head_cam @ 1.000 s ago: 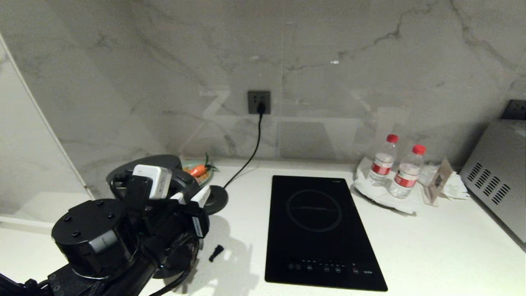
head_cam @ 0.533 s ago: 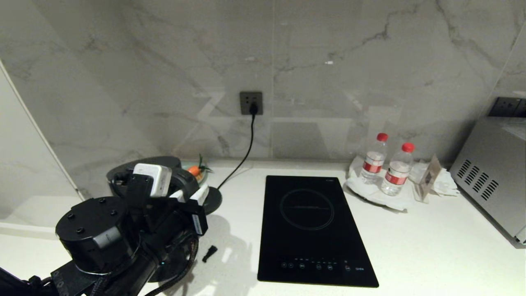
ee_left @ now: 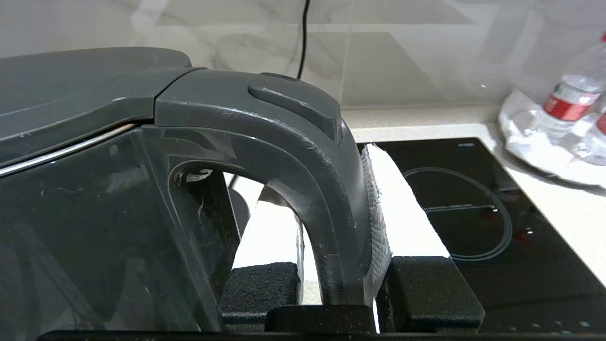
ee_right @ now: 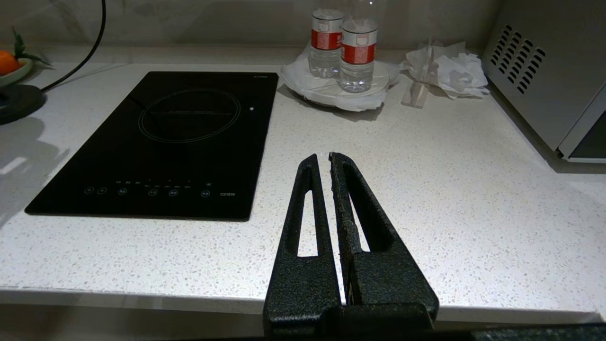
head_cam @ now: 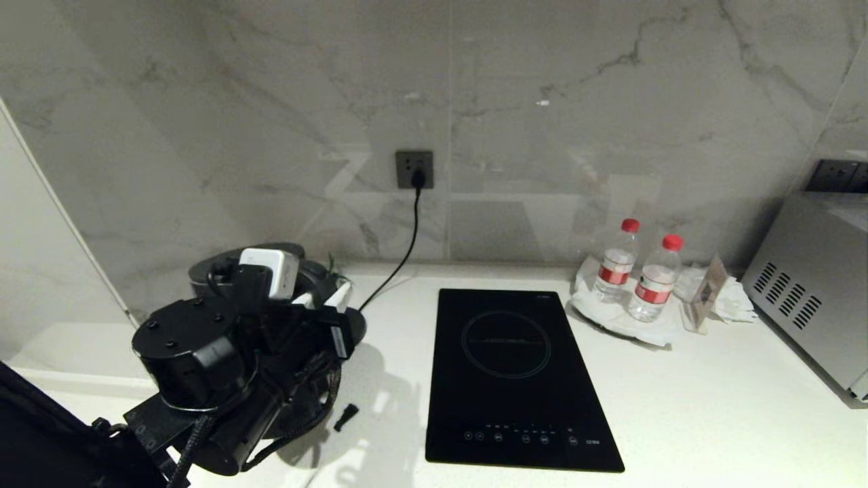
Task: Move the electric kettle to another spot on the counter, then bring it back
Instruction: Place it on the power base
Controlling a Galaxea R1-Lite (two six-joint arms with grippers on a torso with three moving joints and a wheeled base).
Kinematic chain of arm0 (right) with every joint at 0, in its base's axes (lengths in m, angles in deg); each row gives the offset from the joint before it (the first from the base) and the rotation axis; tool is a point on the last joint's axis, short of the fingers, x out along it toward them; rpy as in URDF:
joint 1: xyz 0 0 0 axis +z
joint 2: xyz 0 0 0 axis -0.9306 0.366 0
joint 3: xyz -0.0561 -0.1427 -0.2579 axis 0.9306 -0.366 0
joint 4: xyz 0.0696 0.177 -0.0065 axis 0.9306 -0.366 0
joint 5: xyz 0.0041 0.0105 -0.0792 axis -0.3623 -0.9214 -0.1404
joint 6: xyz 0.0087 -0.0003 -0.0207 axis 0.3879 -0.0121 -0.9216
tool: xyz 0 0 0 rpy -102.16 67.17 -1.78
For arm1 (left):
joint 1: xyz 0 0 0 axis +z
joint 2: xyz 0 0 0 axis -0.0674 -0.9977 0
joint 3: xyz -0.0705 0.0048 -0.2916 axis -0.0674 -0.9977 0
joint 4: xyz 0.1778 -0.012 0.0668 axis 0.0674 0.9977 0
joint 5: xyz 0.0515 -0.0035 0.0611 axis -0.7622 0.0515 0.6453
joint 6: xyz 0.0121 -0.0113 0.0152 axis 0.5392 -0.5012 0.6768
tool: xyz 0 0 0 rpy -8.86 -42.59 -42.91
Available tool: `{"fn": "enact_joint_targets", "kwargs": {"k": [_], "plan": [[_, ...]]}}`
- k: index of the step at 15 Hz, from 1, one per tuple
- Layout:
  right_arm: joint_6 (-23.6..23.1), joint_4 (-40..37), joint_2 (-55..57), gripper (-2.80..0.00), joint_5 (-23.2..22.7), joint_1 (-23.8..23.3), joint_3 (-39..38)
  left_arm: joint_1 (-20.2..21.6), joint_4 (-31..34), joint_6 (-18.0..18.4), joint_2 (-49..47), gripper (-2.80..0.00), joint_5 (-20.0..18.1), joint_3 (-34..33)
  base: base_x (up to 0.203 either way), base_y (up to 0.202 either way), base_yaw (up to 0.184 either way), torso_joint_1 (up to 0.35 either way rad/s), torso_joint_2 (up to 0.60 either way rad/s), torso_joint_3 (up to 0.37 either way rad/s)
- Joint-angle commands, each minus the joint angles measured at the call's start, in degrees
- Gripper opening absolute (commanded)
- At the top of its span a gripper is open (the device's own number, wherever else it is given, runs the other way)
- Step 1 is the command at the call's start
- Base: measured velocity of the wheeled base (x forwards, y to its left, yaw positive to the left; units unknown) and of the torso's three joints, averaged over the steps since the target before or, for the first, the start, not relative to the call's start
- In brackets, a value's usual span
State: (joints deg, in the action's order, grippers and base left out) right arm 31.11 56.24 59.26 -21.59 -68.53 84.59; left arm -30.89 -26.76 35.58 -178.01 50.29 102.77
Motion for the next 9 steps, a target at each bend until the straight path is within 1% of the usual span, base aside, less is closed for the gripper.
{"fn": "enact_joint_targets", "kwargs": {"k": [1, 8, 9], "plan": [[0.1, 0.0, 0.0, -2.80, 0.0, 0.0, 0.0, 0.2, -0.5, 1.3, -1.6, -2.80, -0.1, 1.9, 0.000, 0.000, 0.000, 0.000, 0.00, 0.000], [0.1, 0.0, 0.0, -2.80, 0.0, 0.0, 0.0, 0.0, -0.7, 1.7, -1.6, -2.80, -0.1, 2.2, 0.000, 0.000, 0.000, 0.000, 0.00, 0.000], [0.1, 0.0, 0.0, -2.80, 0.0, 0.0, 0.0, 0.0, -0.7, 1.8, -1.6, -2.80, -0.1, 2.3, 0.077, 0.000, -0.004, -0.002, 0.00, 0.002]]}}
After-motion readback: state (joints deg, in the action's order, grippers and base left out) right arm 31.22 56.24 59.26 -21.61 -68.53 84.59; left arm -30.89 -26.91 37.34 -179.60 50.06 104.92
